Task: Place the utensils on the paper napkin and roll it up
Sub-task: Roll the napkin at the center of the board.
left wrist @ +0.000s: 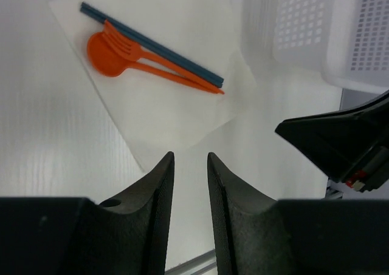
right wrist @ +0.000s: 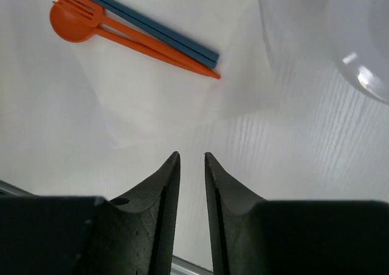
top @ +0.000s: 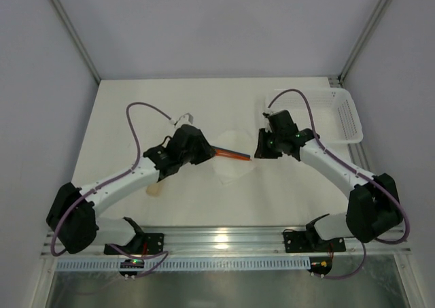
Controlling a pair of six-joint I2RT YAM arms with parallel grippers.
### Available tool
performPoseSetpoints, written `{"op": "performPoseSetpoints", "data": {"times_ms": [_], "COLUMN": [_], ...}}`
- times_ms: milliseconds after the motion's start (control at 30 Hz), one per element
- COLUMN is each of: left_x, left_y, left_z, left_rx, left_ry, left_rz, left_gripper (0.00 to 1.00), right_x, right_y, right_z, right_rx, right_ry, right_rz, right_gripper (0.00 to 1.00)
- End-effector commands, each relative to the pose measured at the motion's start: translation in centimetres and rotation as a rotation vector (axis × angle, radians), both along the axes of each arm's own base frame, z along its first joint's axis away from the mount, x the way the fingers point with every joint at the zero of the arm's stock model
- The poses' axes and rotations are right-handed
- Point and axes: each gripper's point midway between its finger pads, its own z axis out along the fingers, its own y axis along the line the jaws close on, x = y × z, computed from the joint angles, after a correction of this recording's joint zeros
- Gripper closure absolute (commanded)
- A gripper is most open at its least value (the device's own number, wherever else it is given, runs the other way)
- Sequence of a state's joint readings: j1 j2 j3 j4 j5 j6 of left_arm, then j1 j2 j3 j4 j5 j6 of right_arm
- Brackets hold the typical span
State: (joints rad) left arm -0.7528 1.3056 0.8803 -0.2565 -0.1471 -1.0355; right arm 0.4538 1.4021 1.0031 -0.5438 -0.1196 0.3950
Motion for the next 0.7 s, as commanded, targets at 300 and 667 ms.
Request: {"op": "performPoseSetpoints", "data": {"times_ms": [300, 667], "left_x": [3.5, 2.6], "left_y": [-5.1, -5.7], "left_z": [-0.9, -5.9], "left_rx": [-0.019, -0.012], "left_ry": [0.061, 0.166], "left_rz": [-0.09, -0.107], "left_gripper": [0.87, 1.0], "right_x": [-0.9, 1.4], "right_y": [-2.5, -3.9], "right_z": [-2.4, -5.0], "right_rx": [0.173, 0.241], "right_ry": [0.032, 0.056], "right_rz": [-0.209, -0.234], "right_gripper": [0.56, 0.46]}}
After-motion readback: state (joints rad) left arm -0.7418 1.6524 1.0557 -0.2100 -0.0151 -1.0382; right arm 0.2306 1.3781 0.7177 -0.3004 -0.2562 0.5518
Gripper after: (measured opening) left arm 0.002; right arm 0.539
